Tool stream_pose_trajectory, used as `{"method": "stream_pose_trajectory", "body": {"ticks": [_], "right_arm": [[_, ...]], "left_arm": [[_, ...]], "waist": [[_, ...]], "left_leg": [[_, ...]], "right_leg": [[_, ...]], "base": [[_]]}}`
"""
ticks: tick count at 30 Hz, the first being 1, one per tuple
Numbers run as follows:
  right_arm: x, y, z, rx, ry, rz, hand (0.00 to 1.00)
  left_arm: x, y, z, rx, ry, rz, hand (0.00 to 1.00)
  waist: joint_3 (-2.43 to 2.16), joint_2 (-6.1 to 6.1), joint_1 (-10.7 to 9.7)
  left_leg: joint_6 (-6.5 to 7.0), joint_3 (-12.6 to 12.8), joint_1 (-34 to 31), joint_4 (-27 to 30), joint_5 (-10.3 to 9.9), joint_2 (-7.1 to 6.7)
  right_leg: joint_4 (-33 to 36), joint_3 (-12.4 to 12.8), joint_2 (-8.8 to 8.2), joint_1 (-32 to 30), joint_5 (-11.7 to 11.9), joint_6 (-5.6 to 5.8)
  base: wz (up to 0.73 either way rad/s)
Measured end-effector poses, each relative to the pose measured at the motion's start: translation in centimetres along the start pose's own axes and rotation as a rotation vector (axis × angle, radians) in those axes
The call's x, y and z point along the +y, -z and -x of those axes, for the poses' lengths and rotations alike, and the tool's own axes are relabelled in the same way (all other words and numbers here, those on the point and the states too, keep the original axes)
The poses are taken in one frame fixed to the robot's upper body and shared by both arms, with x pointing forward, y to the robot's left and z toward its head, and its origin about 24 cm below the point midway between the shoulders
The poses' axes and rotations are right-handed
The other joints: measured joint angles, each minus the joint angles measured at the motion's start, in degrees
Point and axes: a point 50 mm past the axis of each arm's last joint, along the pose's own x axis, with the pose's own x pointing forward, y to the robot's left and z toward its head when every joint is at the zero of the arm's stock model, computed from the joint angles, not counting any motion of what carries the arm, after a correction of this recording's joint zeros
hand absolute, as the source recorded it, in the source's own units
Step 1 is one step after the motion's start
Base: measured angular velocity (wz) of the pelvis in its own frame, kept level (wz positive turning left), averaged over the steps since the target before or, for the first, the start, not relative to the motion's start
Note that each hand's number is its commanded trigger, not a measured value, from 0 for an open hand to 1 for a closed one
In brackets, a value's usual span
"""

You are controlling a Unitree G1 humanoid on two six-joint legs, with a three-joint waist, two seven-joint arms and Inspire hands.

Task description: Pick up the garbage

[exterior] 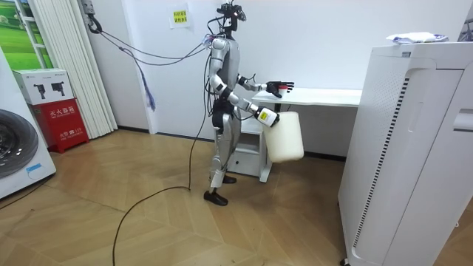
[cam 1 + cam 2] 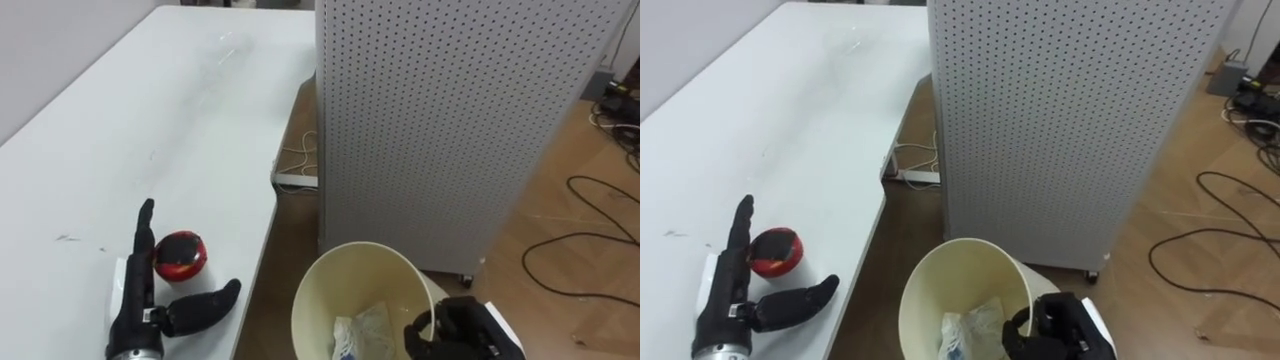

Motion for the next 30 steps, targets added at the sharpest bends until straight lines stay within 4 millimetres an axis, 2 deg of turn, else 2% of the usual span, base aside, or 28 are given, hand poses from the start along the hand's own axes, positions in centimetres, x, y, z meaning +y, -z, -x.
{"method": "stream_pose_trajectory", "body": {"ticks": [2, 4, 5, 6, 7, 8, 9, 10, 12, 13, 14, 15, 18, 20, 22, 30], "right_arm": [[0.0, 0.0, 0.0, 0.001, 0.001, 0.007, 1.00], [0.2, 0.1, 0.0, 0.002, -0.012, 0.048, 1.00], [0.3, 0.1, 0.0, 0.001, -0.018, 0.066, 1.00], [0.4, 0.0, 0.0, -0.003, -0.020, 0.080, 1.00], [0.4, 0.2, 0.1, 0.002, -0.012, 0.067, 1.00], [0.1, 0.2, 0.2, 0.003, 0.001, 0.060, 1.00], [-0.8, 0.4, 0.3, 0.012, 0.047, 0.050, 1.00], [-1.1, 0.6, 0.5, 0.025, 0.069, 0.049, 1.00], [-0.6, 0.7, 0.5, 0.024, 0.054, 0.044, 1.00], [-0.3, 0.4, 0.5, 0.012, 0.039, 0.045, 1.00], [-0.2, 0.3, 0.5, 0.001, 0.036, 0.045, 1.00], [-0.1, 0.2, 0.6, -0.007, 0.029, 0.050, 1.00], [0.0, 0.2, 0.6, -0.011, 0.030, 0.040, 1.00], [0.0, 0.0, 0.6, -0.017, 0.027, 0.037, 1.00], [0.0, 0.0, 0.6, -0.021, 0.027, 0.039, 1.00], [0.1, -0.1, 0.5, -0.020, 0.022, 0.069, 1.00]], "left_arm": [[0.0, -0.1, -0.1, -0.003, -0.002, 0.001, 1.00], [0.0, 0.1, 0.0, 0.004, -0.012, -0.002, 1.00], [0.1, 0.1, 0.0, 0.005, -0.017, -0.003, 1.00], [0.2, 0.1, -0.2, 0.003, -0.022, -0.001, 1.00], [-0.1, -0.2, -0.5, -0.006, 0.003, 0.006, 1.00], [-0.7, -0.6, -0.7, -0.020, 0.027, 0.010, 1.00], [-1.9, -1.3, -0.9, -0.048, 0.079, 0.019, 1.00], [-2.5, -1.4, -0.7, -0.055, 0.105, 0.020, 1.00], [-2.8, -1.3, -0.5, -0.048, 0.111, 0.020, 1.00], [-2.7, -1.0, -0.6, -0.037, 0.104, 0.015, 1.00], [-2.6, -0.9, -0.7, -0.032, 0.100, 0.011, 1.00], [-2.5, -0.3, -0.5, -0.001, 0.094, 0.003, 1.00], [-2.5, 0.2, -0.3, 0.027, 0.097, -0.010, 1.00], [-2.5, 0.2, -0.3, 0.026, 0.098, -0.013, 1.00], [-2.5, 0.3, -0.2, 0.029, 0.098, -0.014, 1.00], [-2.4, 0.6, 0.0, 0.041, 0.106, -0.015, 1.00]], "waist": [[0.03, -0.07, -0.1], [0.08, 0.03, 0.5], [-0.07, -0.21, 0.5], [0.25, -0.91, 0.1], [0.63, -2.52, -1.2], [0.54, -2.37, -1.6], [0.48, -2.18, -1.4], [0.42, -3.25, 0.0], [0.52, -3.07, 2.1], [0.52, -2.39, 2.3], [0.61, -2.16, 2.2], [0.27, -1.20, 1.5], [0.04, -0.71, 0.4], [0.04, -0.70, -0.6], [0.11, -0.81, -1.0], [0.12, -0.80, -1.2]], "left_leg": [[-0.29, -2.4, 0.6, -0.5, 0.2, -0.25], [-0.58, -10.5, 2.3, -1.5, 0.6, 0.55], [-0.64, -10.9, 2.3, -1.3, 0.6, 0.40], [-1.42, -8.9, 0.2, 2.0, 0.0, -0.47], [-1.18, -5.4, -3.3, 4.0, -0.5, -2.11], [-0.48, -4.7, -5.7, 2.6, 0.0, -3.49], [3.32, -3.3, -10.2, -0.6, 5.9, -5.34], [4.81, -0.2, -10.7, -0.3, 9.3, -5.78], [4.86, 0.0, -9.4, -0.5, 9.3, -5.16], [4.60, -2.9, -8.8, -0.5, 9.1, -4.75], [4.34, -4.1, -8.4, -0.4, 9.0, -4.75], [3.43, -4.6, -7.5, -0.6, 8.3, -4.52], [3.35, -3.4, -5.9, -1.1, 8.2, -4.37], [3.06, -3.3, -5.7, -1.3, 8.0, -4.08], [3.03, -3.3, -5.4, -1.6, 7.0, -3.62], [3.13, -2.2, -5.1, -1.6, 7.0, -3.41]], "right_leg": [[0.5, -0.1, 0.14, -0.3, 0.0, -0.01], [4.4, -1.9, 0.47, -2.1, -0.3, -0.54], [4.0, -1.9, 0.44, -1.3, -0.1, -0.91], [0.9, -0.4, -0.17, 1.1, 0.6, -1.50], [-1.9, 3.8, -1.05, 2.7, 0.6, -1.47], [-2.3, 5.3, -1.64, 2.8, 0.5, -1.30], [-1.5, 6.9, -2.49, 1.9, -0.3, -0.15], [0.7, 7.4, -3.63, 0.5, -1.7, 1.40], [0.6, 5.7, -3.34, -0.7, -1.3, 1.97], [-2.1, 5.3, -2.43, -1.4, -0.2, 1.07], [-3.8, 4.8, -2.25, -1.8, 1.5, 1.02], [-4.0, 3.7, -2.04, -1.5, 3.7, 0.31], [-3.9, 3.0, -1.63, 0.1, 3.7, 0.19], [-3.8, 2.5, -1.52, 0.3, 3.6, 0.12], [-3.5, 2.3, -0.69, 0.3, 3.4, -0.21], [-2.8, 3.4, -0.65, -0.4, 3.4, -0.20]], "base": [[-0.11], [-0.39], [-0.24], [0.28], [0.59], [0.93], [0.55], [0.22], [-0.40], [-0.40], [-0.19], [-0.05], [-0.01], [0.13], [0.00], [-0.10]]}}
